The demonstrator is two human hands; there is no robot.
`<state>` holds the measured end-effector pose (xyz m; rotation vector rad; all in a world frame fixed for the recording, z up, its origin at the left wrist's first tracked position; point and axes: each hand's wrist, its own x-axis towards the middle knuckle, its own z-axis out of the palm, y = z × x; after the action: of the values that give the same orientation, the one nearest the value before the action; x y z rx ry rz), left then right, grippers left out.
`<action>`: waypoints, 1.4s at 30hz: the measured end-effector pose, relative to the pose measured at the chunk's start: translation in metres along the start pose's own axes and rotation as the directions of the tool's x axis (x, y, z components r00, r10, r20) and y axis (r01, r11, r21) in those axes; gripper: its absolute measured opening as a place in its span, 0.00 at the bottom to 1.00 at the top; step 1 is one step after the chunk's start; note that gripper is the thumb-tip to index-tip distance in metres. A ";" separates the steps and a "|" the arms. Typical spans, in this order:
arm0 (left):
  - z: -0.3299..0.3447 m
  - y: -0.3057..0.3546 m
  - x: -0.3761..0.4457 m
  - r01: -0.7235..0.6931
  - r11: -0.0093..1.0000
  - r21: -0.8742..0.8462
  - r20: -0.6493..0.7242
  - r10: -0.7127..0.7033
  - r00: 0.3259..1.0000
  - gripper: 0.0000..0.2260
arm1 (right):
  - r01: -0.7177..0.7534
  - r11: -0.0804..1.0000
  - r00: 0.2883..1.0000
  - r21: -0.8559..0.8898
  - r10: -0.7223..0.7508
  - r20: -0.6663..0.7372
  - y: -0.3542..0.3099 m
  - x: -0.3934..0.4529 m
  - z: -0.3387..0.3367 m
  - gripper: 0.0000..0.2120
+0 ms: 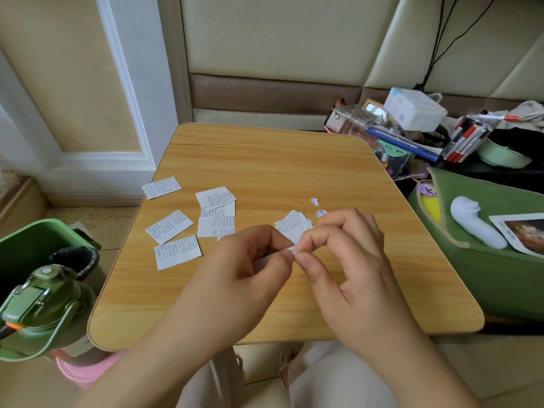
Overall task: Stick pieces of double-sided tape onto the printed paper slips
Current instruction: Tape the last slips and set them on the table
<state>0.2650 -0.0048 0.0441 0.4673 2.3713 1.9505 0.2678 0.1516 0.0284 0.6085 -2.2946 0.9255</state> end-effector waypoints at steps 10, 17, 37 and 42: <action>0.000 -0.016 0.009 0.151 0.962 -0.226 -0.154 -0.188 0.970 0.04 | -0.391 0.696 0.920 0.602 0.285 0.269 0.000 -0.008 -0.016 0.06; 0.012 -0.005 0.000 0.163 0.857 -0.489 -0.036 -0.207 0.978 0.18 | -0.510 0.130 0.783 0.850 0.479 0.397 0.001 -0.010 -0.002 0.26; 0.008 0.010 -0.003 0.274 0.611 -0.742 0.108 -0.295 0.949 0.13 | -0.322 0.884 0.946 0.340 0.287 0.152 -0.003 -0.009 -0.013 0.17; 0.007 0.008 -0.004 0.289 0.609 -0.738 0.130 -0.291 0.948 0.15 | -0.250 0.951 0.967 0.183 0.236 0.096 -0.001 -0.008 -0.015 0.19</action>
<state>0.2719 0.0017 0.0494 0.0091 1.2753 2.4740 0.2791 0.1635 0.0324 0.4507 -2.3997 1.2754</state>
